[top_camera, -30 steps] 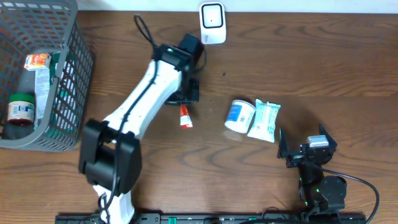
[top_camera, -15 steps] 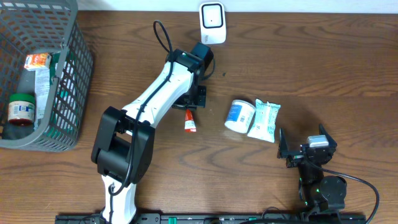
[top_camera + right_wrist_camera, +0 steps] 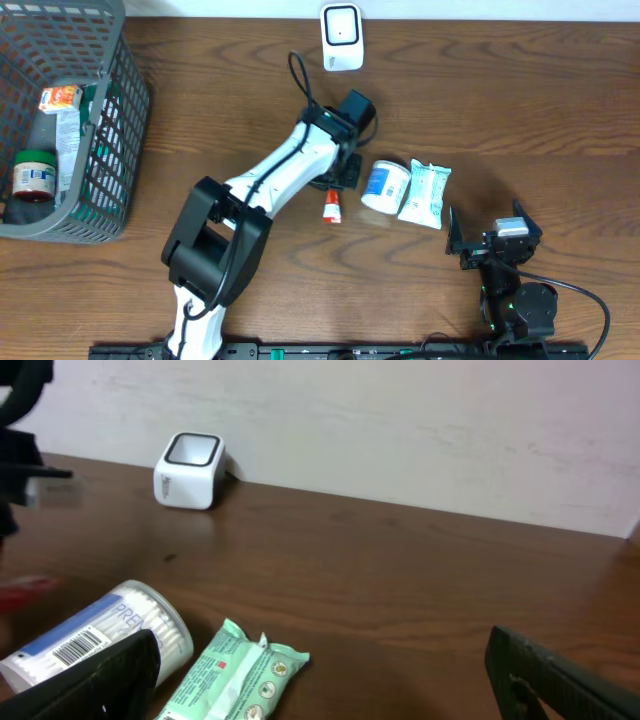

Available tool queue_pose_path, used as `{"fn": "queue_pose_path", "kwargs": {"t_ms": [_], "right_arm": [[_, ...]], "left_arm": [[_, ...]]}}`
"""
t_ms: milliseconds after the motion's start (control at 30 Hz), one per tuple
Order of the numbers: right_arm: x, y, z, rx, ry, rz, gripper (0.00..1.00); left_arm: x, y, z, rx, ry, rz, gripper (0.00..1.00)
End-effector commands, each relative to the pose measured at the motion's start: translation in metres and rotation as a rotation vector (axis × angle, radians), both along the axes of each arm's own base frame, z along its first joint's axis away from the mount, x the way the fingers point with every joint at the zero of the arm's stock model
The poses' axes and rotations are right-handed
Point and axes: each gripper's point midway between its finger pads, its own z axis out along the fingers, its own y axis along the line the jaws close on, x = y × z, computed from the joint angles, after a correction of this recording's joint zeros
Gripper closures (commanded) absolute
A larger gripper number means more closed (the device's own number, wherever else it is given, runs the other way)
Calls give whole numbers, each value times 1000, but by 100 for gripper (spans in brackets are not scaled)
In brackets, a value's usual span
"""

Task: Scan the item barcode
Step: 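Hold the red sachet's barcode up toward the white scanner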

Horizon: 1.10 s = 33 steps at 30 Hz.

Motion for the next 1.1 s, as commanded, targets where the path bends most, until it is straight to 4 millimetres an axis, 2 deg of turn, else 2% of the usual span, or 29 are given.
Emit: {"fn": "queue_pose_path", "kwargs": {"t_ms": [0,367,1067], "right_arm": [[0,1,0,-6,-1,4,1],[0,1,0,-6,-1,3,1],[0,1,0,-6,-1,4,1]], "left_arm": [[-7,-4,-15,10,7,-24,93],[-15,-11,-25,7,4,-49,93],[-17,-13,-25,7,4,-54,92]]}}
